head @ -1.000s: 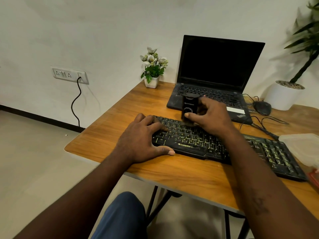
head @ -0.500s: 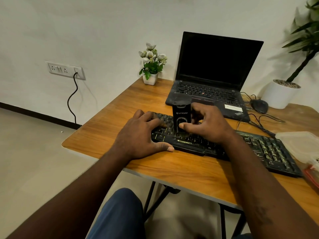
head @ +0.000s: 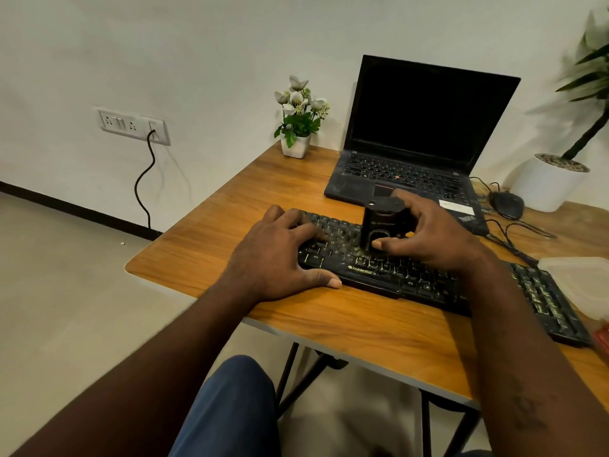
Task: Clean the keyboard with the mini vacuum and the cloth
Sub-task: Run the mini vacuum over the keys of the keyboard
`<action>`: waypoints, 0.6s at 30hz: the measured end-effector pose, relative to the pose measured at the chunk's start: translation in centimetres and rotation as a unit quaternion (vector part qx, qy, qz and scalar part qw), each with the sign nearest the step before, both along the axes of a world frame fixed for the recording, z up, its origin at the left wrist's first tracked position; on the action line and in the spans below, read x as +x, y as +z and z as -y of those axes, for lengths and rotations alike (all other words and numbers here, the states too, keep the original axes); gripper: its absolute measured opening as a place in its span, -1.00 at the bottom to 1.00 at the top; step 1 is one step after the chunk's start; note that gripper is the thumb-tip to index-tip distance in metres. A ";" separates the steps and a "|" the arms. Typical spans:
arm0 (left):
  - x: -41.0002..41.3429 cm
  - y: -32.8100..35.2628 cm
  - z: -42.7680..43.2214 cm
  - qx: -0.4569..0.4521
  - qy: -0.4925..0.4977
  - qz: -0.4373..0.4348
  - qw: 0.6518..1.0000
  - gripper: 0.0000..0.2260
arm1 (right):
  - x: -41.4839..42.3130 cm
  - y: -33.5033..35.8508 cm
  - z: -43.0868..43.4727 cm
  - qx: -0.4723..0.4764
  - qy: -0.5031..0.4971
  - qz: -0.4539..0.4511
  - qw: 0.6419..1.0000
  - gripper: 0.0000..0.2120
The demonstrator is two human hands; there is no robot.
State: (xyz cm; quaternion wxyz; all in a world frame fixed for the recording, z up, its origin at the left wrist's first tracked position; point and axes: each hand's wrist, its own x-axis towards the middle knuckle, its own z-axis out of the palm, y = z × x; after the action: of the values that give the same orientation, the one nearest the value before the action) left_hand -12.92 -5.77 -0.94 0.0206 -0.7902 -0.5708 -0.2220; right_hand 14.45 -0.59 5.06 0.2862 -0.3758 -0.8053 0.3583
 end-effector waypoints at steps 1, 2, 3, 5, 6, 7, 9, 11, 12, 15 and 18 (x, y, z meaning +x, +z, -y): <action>0.0 0.0 0.0 0.000 0.001 -0.002 1.000 -0.15 | 0.1 0.1 0.1 -0.001 0.003 0.001 1.000 -0.58; 0.0 0.0 -0.1 0.000 0.003 -0.003 1.000 -0.15 | -0.3 0.0 0.2 0.003 0.001 0.001 1.000 -0.61; 0.1 0.0 -0.1 0.000 0.004 -0.004 1.000 -0.14 | -1.0 -0.1 0.3 0.011 -0.002 0.002 1.000 -0.63; 0.1 0.0 -0.1 0.002 0.007 -0.007 1.000 -0.11 | -2.8 -0.8 0.5 0.056 -0.008 0.019 0.998 -0.67; 0.1 0.0 -0.1 0.004 0.008 -0.008 1.000 -0.09 | -3.7 -1.1 0.7 0.085 -0.003 0.028 0.996 -0.68; 0.1 0.0 -0.1 0.006 0.007 -0.008 1.000 -0.07 | -4.3 -1.4 0.8 0.106 0.005 0.034 0.994 -0.68; 0.1 0.0 -0.1 0.007 0.005 -0.003 1.000 -0.09 | -4.1 -1.3 0.6 0.103 0.005 0.039 0.994 -0.69; 0.0 0.0 -0.1 0.000 0.004 0.002 1.000 -0.12 | -2.4 -0.6 0.3 0.056 -0.011 0.047 0.997 -0.64; 0.0 0.0 -0.1 -0.006 0.004 0.003 1.000 -0.14 | -1.3 -0.3 0.3 0.027 -0.015 0.046 0.998 -0.61; 0.0 0.0 -0.1 -0.007 0.004 0.004 1.000 -0.16 | 1.1 0.5 0.4 -0.025 -0.020 0.011 0.999 -0.55; 0.0 0.1 -0.2 -0.008 0.003 0.003 1.000 -0.15 | 0.3 0.3 0.4 -0.020 -0.022 -0.006 1.000 -0.59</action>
State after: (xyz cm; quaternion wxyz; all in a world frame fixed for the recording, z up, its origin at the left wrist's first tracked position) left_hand -12.90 -5.61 -0.84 0.0129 -0.7882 -0.5747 -0.2196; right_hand 14.77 -1.03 5.32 0.2916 -0.3972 -0.7874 0.3704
